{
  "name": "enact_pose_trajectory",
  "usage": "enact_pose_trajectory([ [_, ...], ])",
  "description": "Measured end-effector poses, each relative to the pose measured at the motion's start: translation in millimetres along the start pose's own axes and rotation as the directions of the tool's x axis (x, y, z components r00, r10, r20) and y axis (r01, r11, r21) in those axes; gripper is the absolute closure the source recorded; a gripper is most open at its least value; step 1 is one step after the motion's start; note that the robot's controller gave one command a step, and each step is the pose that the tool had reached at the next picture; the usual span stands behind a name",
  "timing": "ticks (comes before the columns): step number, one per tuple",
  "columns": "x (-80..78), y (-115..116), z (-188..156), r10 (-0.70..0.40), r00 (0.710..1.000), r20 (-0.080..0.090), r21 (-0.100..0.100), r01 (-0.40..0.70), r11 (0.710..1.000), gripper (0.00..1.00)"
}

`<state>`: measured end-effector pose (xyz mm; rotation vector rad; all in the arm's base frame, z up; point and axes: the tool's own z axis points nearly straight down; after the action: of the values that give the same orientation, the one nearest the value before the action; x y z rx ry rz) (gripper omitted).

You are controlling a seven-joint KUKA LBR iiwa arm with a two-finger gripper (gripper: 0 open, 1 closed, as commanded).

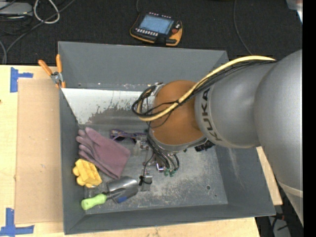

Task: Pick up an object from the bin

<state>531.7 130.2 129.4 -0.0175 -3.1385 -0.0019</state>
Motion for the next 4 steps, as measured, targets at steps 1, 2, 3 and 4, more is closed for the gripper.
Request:
enact_pose_trajectory([
  [1, 0.0, 0, 0, 0.000, 1.000, 0.000, 0.000, 0.000, 1.000, 0.00],
  [2, 17.5, 53, 59, 0.016, 1.000, -0.008, -0.001, -0.016, 1.000, 0.00],
  [3, 24.6, 56, 60, 0.032, 0.999, 0.004, 0.001, -0.032, 0.999, 0.00],
  [4, -21.4, -40, 60, 0.061, 0.998, 0.000, 0.001, -0.061, 0.998, 0.00],
])
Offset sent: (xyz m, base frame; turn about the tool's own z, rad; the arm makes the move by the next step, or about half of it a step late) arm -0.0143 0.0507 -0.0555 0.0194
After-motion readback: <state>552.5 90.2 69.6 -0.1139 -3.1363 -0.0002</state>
